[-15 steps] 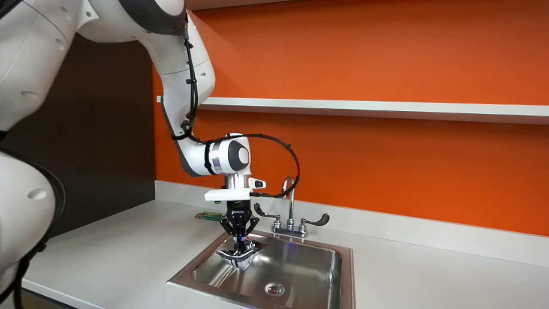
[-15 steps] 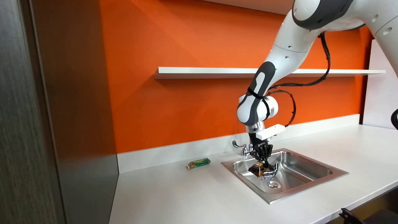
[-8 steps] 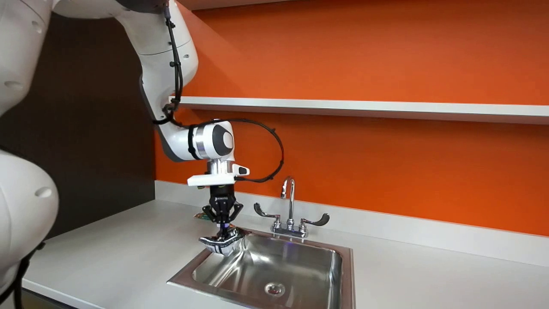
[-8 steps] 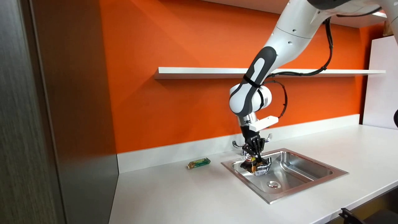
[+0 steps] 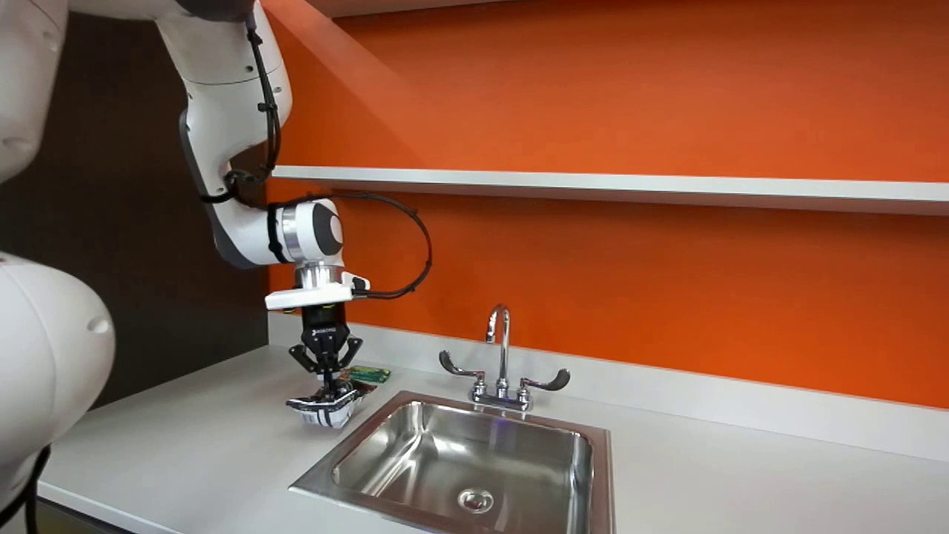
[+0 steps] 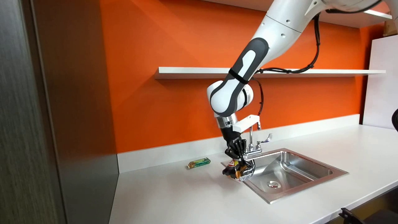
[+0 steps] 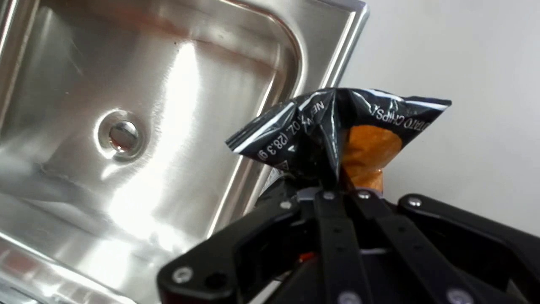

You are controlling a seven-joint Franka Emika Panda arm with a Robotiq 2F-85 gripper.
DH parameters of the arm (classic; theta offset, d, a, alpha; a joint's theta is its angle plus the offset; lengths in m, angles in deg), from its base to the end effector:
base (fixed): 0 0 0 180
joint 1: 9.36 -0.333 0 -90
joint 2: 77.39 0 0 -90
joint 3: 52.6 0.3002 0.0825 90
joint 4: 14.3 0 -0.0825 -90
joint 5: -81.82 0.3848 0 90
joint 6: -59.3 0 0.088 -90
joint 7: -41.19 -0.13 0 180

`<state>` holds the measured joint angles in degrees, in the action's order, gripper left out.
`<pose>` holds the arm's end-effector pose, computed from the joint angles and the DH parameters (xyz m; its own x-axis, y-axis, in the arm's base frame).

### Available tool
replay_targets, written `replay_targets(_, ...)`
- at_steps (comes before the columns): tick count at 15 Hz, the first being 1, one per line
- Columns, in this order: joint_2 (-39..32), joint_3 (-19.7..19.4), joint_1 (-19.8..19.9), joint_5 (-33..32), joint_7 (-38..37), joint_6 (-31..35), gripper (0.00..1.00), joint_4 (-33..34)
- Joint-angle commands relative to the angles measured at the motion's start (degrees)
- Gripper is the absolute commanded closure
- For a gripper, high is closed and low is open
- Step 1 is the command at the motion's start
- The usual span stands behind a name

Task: Remove the snack pack out of the sink

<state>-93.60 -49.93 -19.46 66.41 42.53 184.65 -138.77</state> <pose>0.5129 0.1019 0.2054 0.8810 0.3823 -0.2788 0.4331 -0.8889 0.1494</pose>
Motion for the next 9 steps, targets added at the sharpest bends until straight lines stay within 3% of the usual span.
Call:
replay_targets(1,-1.4,2.3,-1.1,-1.6,0.4,-1.0,1.0,1.1)
replay_targets(8,-5.2,3.5,-2.6,-2.3,0.9,-1.0,1.0,2.3)
replay_targets(9,-5.3,3.5,-2.6,-2.1,0.9,-1.1,0.74,2.3)
